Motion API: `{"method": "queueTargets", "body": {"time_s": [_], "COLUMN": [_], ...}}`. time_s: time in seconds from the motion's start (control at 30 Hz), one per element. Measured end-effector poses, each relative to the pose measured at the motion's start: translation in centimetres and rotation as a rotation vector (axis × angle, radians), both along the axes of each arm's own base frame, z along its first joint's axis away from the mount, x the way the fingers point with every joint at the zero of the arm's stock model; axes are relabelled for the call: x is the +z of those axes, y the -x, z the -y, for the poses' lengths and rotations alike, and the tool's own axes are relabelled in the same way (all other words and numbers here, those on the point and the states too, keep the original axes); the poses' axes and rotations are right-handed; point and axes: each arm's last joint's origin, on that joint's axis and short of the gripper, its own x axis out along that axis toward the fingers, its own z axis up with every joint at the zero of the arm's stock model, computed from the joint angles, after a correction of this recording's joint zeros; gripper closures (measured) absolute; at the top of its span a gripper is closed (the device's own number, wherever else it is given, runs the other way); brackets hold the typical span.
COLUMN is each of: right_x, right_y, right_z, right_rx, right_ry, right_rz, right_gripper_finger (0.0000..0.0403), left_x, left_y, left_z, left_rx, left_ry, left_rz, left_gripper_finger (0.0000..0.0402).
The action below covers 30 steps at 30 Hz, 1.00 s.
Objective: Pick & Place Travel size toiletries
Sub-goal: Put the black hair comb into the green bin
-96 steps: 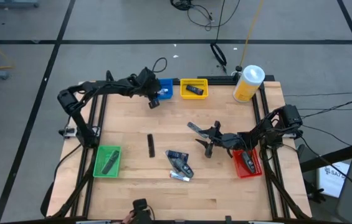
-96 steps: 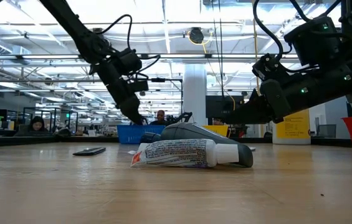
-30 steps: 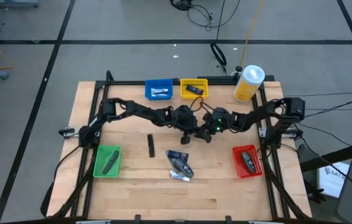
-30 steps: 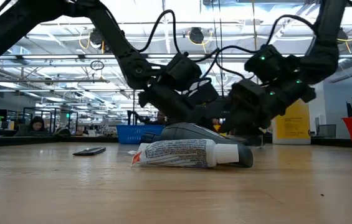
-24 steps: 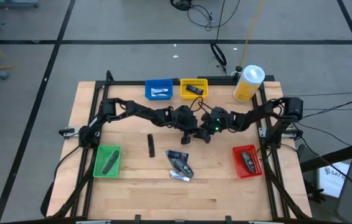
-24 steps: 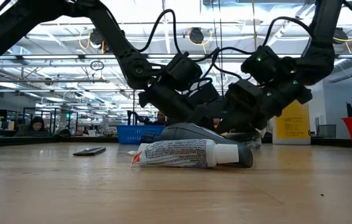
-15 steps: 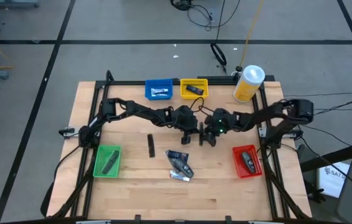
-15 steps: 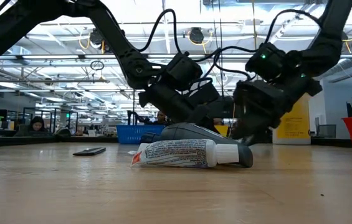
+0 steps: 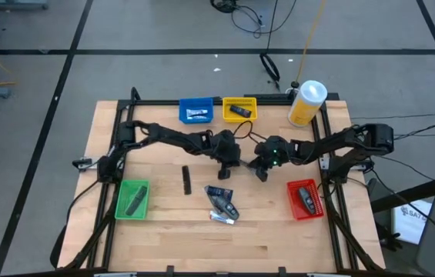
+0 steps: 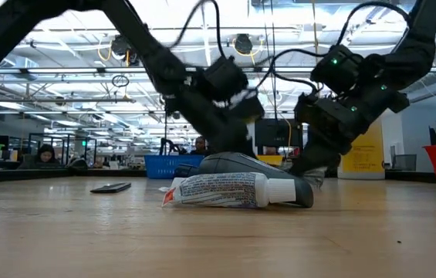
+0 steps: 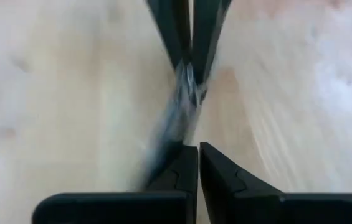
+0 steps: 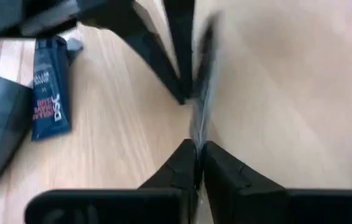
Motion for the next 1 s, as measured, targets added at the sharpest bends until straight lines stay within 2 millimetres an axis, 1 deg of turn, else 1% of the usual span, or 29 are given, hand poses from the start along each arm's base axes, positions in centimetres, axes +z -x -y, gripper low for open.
{"method": "queueTargets", "body": {"time_s": [0.07,0.1,0.17,0.27,0.33,0.4,0.47,0.67,0.77,0.87,0.93,1.0], "right_x": [0.3,0.4,0.7,1.1,1.2,1.3,1.4,1.7,1.8,1.9,2.0,2.0], "right_y": [-0.3,-0.4,-0.7,-1.0,-1.1,-1.2,-1.2,-1.6,-1.7,-1.8,-1.8,-1.8], "right_z": [0.0,0.0,0.0,0.1,0.2,0.2,0.1,-0.4,-0.7,-0.9,-0.8,-0.8], "right_rx": [0.032,0.05,0.077,0.097,0.104,0.109,0.098,0.101,0.113,0.119,0.119,0.119], "right_ry": [0.039,0.059,0.103,0.15,0.176,0.19,0.206,0.261,0.263,0.264,0.265,0.266], "right_rz": [0.046,0.06,0.111,0.157,0.171,0.184,0.185,0.214,0.23,0.237,0.247,0.248], "right_gripper_finger": [0.0387,0.0387,0.0388,0.0393,0.0395,0.0394,0.0391,0.039,0.0389,0.0389,0.0389,0.0389], "left_x": [2.7,4.3,6.8,8.9,9.9,10.7,10.5,7.3,5.5,4.2,3.8,3.4], "left_y": [0.5,0.8,1.4,2.4,2.7,2.9,2.9,2.1,1.5,1.0,0.6,0.4], "left_z": [0.1,0.1,0.2,0.4,0.4,0.3,0.2,0.0,0.0,0.5,0.8,1.2], "left_rx": [-0.014,-0.018,-0.025,-0.04,-0.039,-0.033,-0.026,0.031,0.055,0.054,0.048,0.041], "left_ry": [-0.048,-0.075,-0.132,-0.18,-0.189,-0.196,-0.186,-0.135,-0.12,-0.108,-0.108,-0.106], "left_rz": [0.025,0.05,0.085,0.09,0.111,0.139,0.127,0.038,0.002,-0.005,0.008,0.011], "left_gripper_finger": [0.038,0.038,0.038,0.038,0.0378,0.0367,0.0341,0.0219,0.0171,0.0152,0.0155,0.017]}}
